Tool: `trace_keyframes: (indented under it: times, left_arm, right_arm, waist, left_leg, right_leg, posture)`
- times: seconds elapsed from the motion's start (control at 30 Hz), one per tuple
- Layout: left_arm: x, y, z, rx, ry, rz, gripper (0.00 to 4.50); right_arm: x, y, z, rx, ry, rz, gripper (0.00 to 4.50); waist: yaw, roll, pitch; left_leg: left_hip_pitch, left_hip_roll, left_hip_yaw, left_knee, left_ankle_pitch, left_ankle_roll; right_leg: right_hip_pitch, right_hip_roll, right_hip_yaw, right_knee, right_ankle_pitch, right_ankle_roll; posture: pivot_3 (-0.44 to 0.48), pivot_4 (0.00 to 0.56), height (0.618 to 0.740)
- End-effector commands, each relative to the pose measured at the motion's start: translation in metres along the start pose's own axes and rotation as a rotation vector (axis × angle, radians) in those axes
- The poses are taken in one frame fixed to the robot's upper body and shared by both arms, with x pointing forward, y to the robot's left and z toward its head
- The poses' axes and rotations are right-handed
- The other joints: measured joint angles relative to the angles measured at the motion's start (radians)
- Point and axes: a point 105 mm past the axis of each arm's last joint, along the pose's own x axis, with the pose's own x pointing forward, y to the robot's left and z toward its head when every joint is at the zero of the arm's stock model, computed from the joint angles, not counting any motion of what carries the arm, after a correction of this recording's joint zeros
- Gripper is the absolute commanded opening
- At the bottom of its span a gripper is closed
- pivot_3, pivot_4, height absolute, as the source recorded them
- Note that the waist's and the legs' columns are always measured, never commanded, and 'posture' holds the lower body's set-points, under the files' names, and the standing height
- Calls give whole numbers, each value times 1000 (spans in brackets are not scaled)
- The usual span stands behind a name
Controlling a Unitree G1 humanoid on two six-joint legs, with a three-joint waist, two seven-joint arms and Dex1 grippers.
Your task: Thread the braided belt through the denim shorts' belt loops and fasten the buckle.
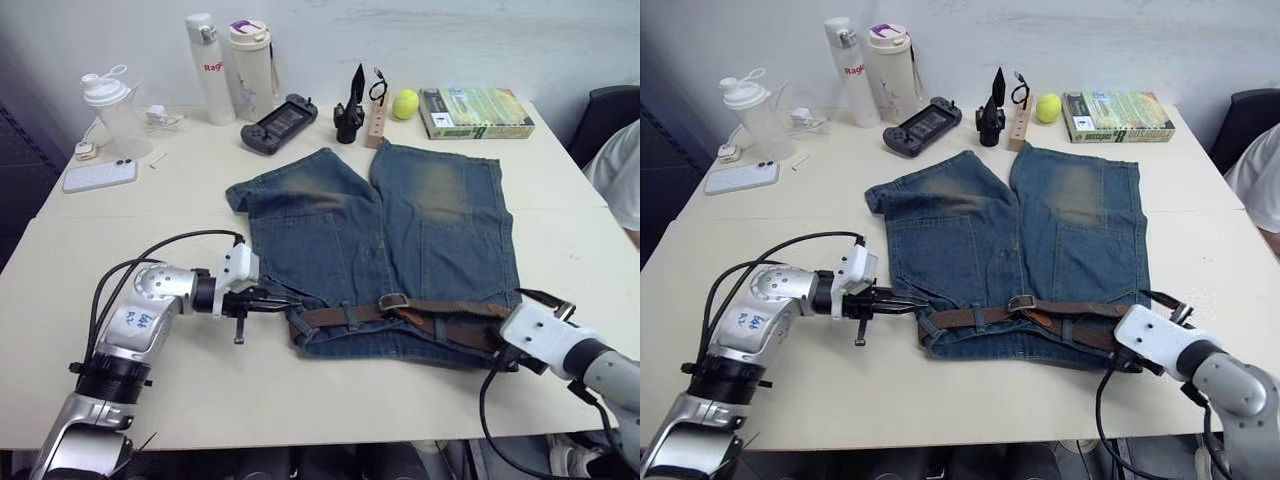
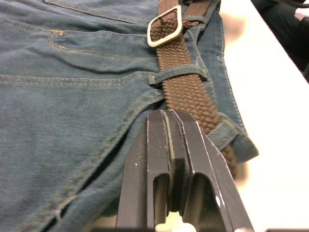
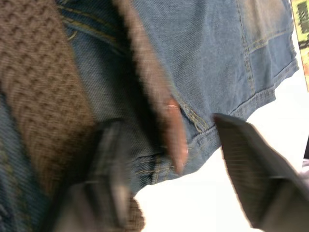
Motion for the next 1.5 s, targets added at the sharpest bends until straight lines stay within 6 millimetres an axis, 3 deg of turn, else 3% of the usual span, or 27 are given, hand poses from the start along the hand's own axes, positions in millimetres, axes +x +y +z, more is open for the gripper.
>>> trace_keyframes:
  times: [0.03,0.17,0.33,0.47,0.57,0.73,0.77,0.87,1.2,1.33,1.43,1.5]
  left_arm:
    - [-2,-1,18,44,-45,11,0]
    - [20,5,33,85,-88,-36,0]
    - [44,1,36,112,-91,-121,0]
    - [60,-7,22,135,-43,-179,0]
    - [66,-10,5,165,39,-198,0]
    - [60,-14,-18,232,145,-220,0]
    - [57,-15,-20,242,157,-219,0]
    - [48,-15,-29,273,203,-213,0]
    - [34,-9,-26,299,196,-138,0]
    - [31,-9,-24,314,198,-135,0]
    - [31,-9,-24,320,208,-138,0]
    - [30,-8,-24,320,210,-138,0]
  right_arm:
    - [-12,-8,23,30,-106,45,4466]
    - [-26,-4,49,242,-233,188,4466]
    - [-30,-10,76,409,-343,228,4466]
    - [-8,-28,89,500,-363,94,4466]
    - [12,-26,89,550,-307,59,4466]
    - [36,-11,68,544,-116,6,4466]
    - [38,-2,71,544,-117,37,4466]
    - [36,23,77,490,-105,135,4466]
    - [48,77,64,357,22,180,4466]
    - [46,56,75,397,-45,107,4466]
    - [37,23,99,492,-202,56,4466]
    - [33,12,109,527,-265,51,4466]
  waist:
    - [2,0,1]
    - [8,1,5]
    - [5,0,6]
    - [-4,0,7]
    - [-2,1,7]
    - [1,1,7]
    - [0,1,7]
    - [-3,1,7]
    - [-15,-7,-1]
    - [-21,-9,-3]
    - [-24,-7,-1]
    - [-27,-5,0]
  left_leg:
    - [0,0,0,0,0,0]
    - [0,-1,-1,1,0,0]
    - [-1,-1,-2,1,0,1]
    - [-1,-1,-1,0,0,1]
    - [-1,0,-1,0,0,0]
    - [-9,-1,-1,0,1,0]
    - [-15,-3,-1,3,4,2]
    - [-16,-2,0,3,4,3]
    - [-11,5,0,3,3,-3]
    - [-10,6,0,3,3,-4]
    - [-11,6,0,3,3,-4]
    - [-12,6,0,3,3,-3]
  right_leg:
    - [0,0,0,0,0,0]
    - [1,-1,-1,0,0,0]
    - [1,-2,-1,-1,0,0]
    - [0,-1,-1,-2,0,0]
    - [-1,-1,-1,-1,0,0]
    - [-7,-1,-2,1,0,0]
    - [-13,-1,-3,5,0,1]
    - [-14,2,-5,5,0,1]
    - [-13,4,0,5,-1,-2]
    - [-13,6,0,5,-1,-3]
    - [-13,6,0,5,-1,-3]
    - [-14,6,0,6,-1,-3]
  posture:
    - [0,150,724]
    - [0,150,724]
    - [0,150,724]
    - [0,150,724]
    - [0,150,724]
    - [0,150,724]
    - [0,150,724]
    - [0,150,724]
    - [0,150,724]
    - [0,150,724]
    - [0,150,724]
    - [0,150,724]
